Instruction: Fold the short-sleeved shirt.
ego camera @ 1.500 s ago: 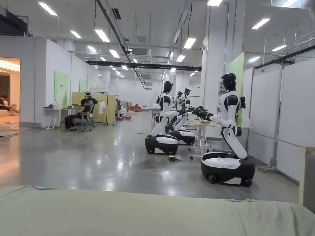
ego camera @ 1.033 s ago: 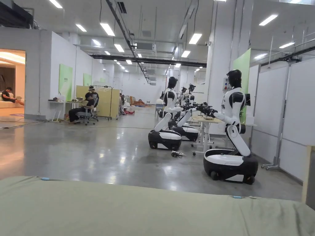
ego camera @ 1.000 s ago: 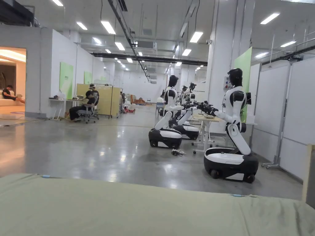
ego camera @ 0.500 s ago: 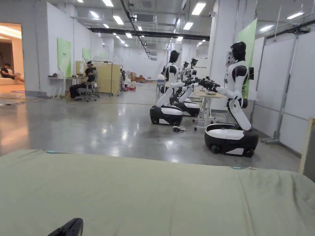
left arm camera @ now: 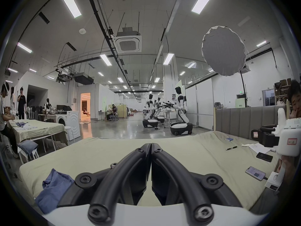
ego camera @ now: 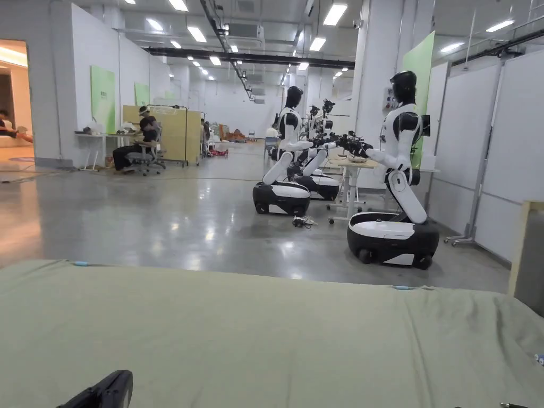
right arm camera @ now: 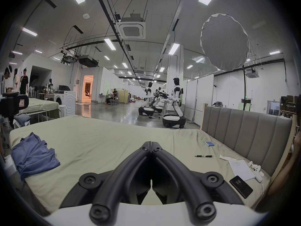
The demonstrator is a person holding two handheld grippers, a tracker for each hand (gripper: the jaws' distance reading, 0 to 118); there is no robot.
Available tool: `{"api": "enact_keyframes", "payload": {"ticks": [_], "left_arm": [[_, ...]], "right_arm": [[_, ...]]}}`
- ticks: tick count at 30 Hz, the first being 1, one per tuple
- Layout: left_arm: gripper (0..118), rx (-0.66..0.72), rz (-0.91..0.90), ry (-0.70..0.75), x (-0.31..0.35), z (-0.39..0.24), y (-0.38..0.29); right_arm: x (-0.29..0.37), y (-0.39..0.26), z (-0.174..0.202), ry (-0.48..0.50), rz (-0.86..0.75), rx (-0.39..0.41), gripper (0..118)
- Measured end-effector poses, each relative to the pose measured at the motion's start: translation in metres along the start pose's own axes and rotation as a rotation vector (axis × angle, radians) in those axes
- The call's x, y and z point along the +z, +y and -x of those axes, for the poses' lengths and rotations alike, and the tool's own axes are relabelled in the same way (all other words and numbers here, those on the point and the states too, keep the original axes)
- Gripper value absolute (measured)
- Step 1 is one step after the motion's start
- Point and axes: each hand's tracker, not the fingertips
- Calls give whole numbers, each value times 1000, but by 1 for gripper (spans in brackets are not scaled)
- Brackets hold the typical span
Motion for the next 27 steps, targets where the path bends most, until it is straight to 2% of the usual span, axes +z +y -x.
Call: {"api": "enact_keyframes", "payload": {"ticks": [3, 6, 14, 17, 19, 20, 21, 23, 24, 25, 27], "left_arm": [[3, 7, 7, 0, 3, 2, 2], [3, -9, 13, 12, 3, 5, 3], [3, -66, 61, 13, -8, 8, 0], [3, -222, 98, 4, -14, 3, 0], [3, -432, 108, -29, -12, -5, -6], [3, -560, 117, -19, -13, -9, -12], [3, -723, 126, -1, -13, -15, -19], [3, -1017, 145, -28, -13, -22, -39], [3, -1118, 177, -51, -15, -21, -50], [3, -1202, 205, -86, -15, -22, -60], [3, -1348, 249, -163, -12, -23, -83]], "right_arm": [[2, 0, -5, 12, 4, -37, 0], [0, -3, -3, 5, 21, 6, 0], [-6, -9, 2, 17, 48, 56, 0], [-10, -7, 3, 44, 60, 134, 0], [-8, -3, 1, 117, 50, 196, 0], [-6, -2, 3, 122, 57, 295, 0], [-6, -3, 8, 106, 53, 434, 0], [-7, -15, 22, 59, 46, 838, 0], [-9, -25, 28, 37, 44, 1039, 0], [-9, -37, 33, 34, 22, 1211, 0], [-5, -62, 36, 104, -16, 1519, 0]]}}
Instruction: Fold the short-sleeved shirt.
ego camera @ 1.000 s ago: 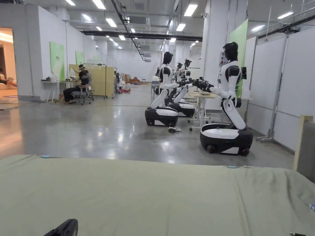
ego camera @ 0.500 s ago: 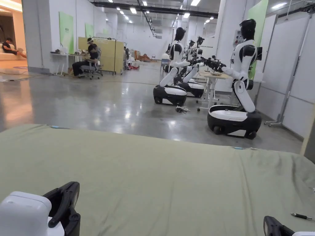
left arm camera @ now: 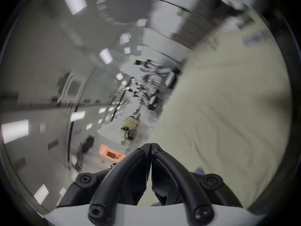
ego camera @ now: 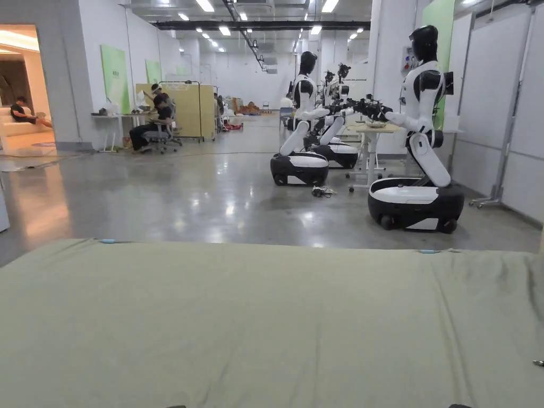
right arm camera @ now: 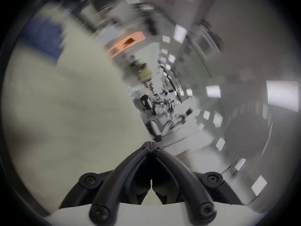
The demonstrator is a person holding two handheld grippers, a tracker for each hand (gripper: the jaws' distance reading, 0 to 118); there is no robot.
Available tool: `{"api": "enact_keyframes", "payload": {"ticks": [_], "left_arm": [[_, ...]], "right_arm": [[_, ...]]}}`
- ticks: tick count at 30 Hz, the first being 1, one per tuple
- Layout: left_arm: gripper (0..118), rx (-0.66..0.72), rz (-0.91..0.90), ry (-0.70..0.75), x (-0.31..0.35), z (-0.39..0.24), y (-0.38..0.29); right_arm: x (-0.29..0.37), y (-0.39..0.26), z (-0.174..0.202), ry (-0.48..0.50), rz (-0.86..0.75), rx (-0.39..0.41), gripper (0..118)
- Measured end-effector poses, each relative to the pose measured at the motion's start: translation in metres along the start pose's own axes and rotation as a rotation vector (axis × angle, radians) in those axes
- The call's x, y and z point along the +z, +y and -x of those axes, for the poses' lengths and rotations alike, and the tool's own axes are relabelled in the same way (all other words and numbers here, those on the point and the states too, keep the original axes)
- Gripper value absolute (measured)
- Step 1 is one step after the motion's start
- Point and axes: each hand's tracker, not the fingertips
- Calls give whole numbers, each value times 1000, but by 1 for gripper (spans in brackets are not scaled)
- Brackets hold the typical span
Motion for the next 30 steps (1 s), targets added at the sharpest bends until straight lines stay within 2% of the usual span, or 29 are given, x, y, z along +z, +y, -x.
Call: {"api": "enact_keyframes", "payload": {"ticks": [2, 3, 4, 5, 6, 8, 9, 11, 13, 15, 17, 22, 26, 30], "left_arm": [[3, -166, 27, -44, 0, -22, -3], [3, -189, 43, -82, 2, -30, -4], [3, -161, 44, -140, 6, -34, -3], [3, -114, 22, -148, 11, -32, -2], [3, -87, 11, -127, 14, -31, -1], [3, 120, 22, -54, 17, -9, 4], [3, 272, 5, -24, 19, 10, 4], [3, 602, -31, -6, 25, 43, 1], [3, 950, -106, 9, 31, 66, -17], [3, 1201, -180, -38, 38, 73, -30], [3, 1272, -180, 30, 39, 65, -41], [3, 1305, -214, 32, 43, 70, -42], [3, 1305, -201, 62, 48, 72, -48], [3, 1341, -163, 88, 60, 72, -71]], "right_arm": [[9, -5, 25, 33, -105, 248, 0], [13, -5, 34, 55, -128, 298, 0], [16, -6, 39, 66, -132, 300, 0], [18, -4, 43, 80, -129, 270, 0], [20, -2, 41, 99, -125, 183, 0], [17, 2, 29, 82, -78, -42, 0], [14, 3, 20, 73, -49, -183, 0], [9, 0, -2, 63, 12, -541, 0], [10, -14, -20, 72, 52, -1004, 0], [14, -31, -21, 125, 31, -1344, 0], [15, -38, -17, 102, 63, -1494, 0], [15, -41, -23, 69, 47, -1608, 0], [14, -28, -36, 60, 29, -1602, 0], [8, -3, -48, 100, -36, -1585, 0]]}}
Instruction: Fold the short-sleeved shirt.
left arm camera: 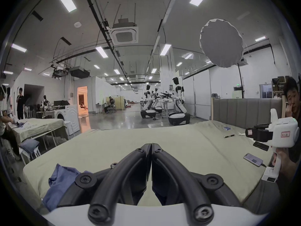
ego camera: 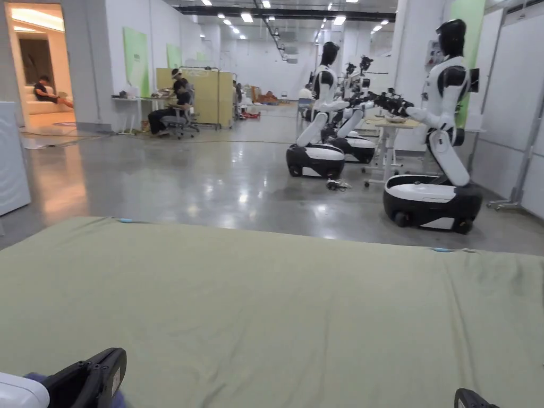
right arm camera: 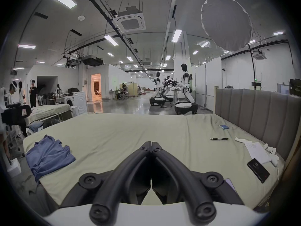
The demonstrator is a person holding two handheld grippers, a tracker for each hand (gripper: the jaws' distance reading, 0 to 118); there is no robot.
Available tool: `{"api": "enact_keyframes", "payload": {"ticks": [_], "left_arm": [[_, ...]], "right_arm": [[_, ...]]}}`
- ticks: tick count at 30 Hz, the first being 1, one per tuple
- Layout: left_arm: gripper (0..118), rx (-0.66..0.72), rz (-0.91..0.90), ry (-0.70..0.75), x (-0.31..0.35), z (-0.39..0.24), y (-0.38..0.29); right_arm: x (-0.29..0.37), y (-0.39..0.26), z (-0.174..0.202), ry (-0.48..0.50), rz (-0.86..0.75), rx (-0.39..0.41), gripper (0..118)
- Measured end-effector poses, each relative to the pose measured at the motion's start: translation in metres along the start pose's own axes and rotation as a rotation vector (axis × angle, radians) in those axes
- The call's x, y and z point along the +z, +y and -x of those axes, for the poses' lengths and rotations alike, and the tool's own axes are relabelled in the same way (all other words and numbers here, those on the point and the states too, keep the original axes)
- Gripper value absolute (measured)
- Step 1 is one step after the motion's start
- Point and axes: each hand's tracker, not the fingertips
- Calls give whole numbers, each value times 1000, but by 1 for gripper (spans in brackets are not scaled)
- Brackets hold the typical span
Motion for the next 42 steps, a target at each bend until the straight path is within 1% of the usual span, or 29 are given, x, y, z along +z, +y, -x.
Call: {"api": "enact_keyframes", "payload": {"ticks": [2, 6, 8, 11, 13, 17, 20, 21, 22, 23, 24, 25, 26, 28, 30, 33, 35, 37, 38, 39, 40, 41, 42], "left_arm": [[3, -15, 14, 55, 12, 16, -1], [3, 12, 38, 133, 41, 48, -4], [3, 13, 57, 194, 55, 62, -5], [3, 16, 81, 262, 70, 79, -7], [3, 44, 97, 273, 76, 92, -9], [3, 88, 123, 265, 74, 115, -19], [3, 105, 175, 215, 51, 132, -36], [4, 114, 225, 194, 38, 139, -42], [11, 137, 280, 164, 22, 147, -51], [31, 158, 325, 146, 7, 158, -59], [53, 197, 374, 121, -9, 168, -68], [68, 214, 405, 115, -25, 177, -79], [68, 228, 451, 99, -42, 187, -90], [68, 226, 523, 113, -78, 200, -110], [68, 273, 638, 81, -114, 218, -127], [68, 267, 781, 91, -158, 218, -146], [68, 230, 861, 87, -173, 216, -162], [67, 247, 956, 76, -184, 211, -180], [66, 228, 896, 93, -181, 209, -174], [65, 221, 890, 99, -182, 206, -173], [62, 217, 898, 103, -183, 205, -172], [54, 207, 895, 104, -183, 204, -171], [33, 208, 885, 110, -185, 203, -170]], "right_arm": [[-9, 1, 11, 53, -10, 17, 0], [-24, -1, 43, 162, -12, 43, 0], [-32, -3, 61, 223, -8, 57, 0], [-41, -7, 84, 293, 6, 54, 0], [-45, -9, 96, 338, 18, 46, 0], [-45, -15, 111, 383, 34, 64, 0], [-41, -22, 115, 402, 52, 101, 0], [-40, -25, 115, 402, 60, 114, 0], [-38, -28, 114, 402, 74, 130, 0], [-37, -31, 113, 397, 86, 140, 0], [-37, -33, 111, 392, 95, 146, 0], [-37, -36, 109, 388, 106, 147, 0], [-37, -37, 106, 386, 119, 147, 0], [-37, -40, 100, 376, 141, 143, 0], [-38, -40, 95, 360, 160, 143, 0], [-40, -42, 88, 335, 184, 130, 0], [-40, -43, 83, 326, 196, 122, 0], [-39, -45, 80, 314, 206, 126, 0], [-39, -46, 79, 309, 213, 129, 0], [-39, -47, 78, 305, 220, 131, 0], [-39, -49, 77, 301, 224, 131, 0], [-38, -51, 76, 301, 227, 128, 0], [-39, -51, 74, 303, 233, 122, 0]]}}
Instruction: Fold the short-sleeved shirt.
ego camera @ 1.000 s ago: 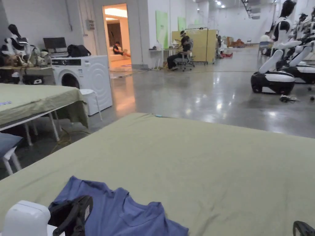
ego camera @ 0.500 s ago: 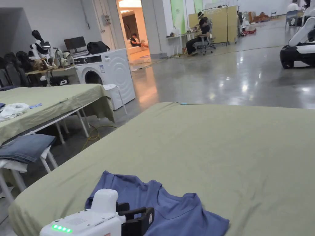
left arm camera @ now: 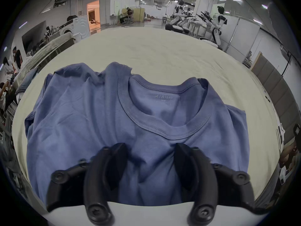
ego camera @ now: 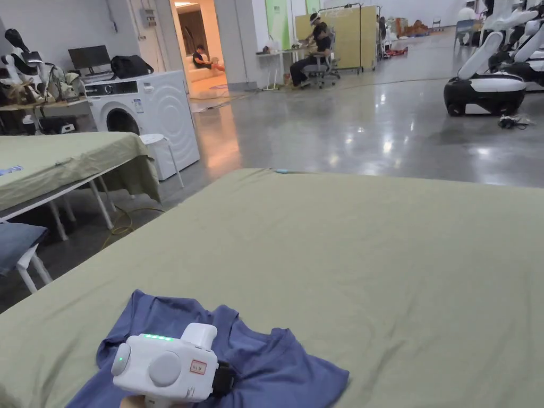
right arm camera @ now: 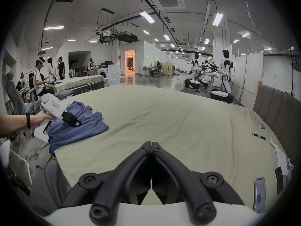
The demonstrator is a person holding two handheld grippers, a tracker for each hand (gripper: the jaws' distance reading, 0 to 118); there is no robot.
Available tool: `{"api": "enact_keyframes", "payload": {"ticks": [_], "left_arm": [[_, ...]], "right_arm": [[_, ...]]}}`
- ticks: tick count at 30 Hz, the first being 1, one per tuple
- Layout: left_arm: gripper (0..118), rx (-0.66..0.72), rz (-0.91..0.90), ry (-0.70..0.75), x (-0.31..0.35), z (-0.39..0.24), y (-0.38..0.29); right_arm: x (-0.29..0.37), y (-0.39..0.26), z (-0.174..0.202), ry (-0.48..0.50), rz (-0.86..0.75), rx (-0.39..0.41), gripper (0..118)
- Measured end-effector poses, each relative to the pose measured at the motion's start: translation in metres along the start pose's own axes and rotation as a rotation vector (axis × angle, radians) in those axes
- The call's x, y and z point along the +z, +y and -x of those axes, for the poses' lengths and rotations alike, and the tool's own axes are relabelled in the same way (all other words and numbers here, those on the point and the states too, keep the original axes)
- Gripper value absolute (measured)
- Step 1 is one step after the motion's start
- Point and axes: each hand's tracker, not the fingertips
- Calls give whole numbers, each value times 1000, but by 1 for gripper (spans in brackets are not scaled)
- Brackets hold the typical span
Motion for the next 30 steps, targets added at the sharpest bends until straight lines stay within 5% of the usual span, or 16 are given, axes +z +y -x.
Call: {"api": "enact_keyframes", "payload": {"ticks": [1, 5, 8, 16, 23, 30], "left_arm": [[4, -11, -10, 75, -2, 0, 1], [4, 35, 24, 21, 7, -2, 13], [4, 266, -226, -120, 58, 6, 44], [4, -25, -495, -73, 150, -77, 175], [4, -175, -479, -388, 124, -227, 218], [4, -272, -199, -844, 53, -411, 115]], "right_arm": [[1, -1, -1, 2, 8, -8, 0], [13, -2, -8, -1, 5, -14, 0], [24, -3, -17, -18, -14, -11, 0], [45, -7, -45, -91, -37, -101, 0], [72, -20, -75, -205, -33, -155, 0], [103, -36, -108, -312, -27, -235, 0]]}}
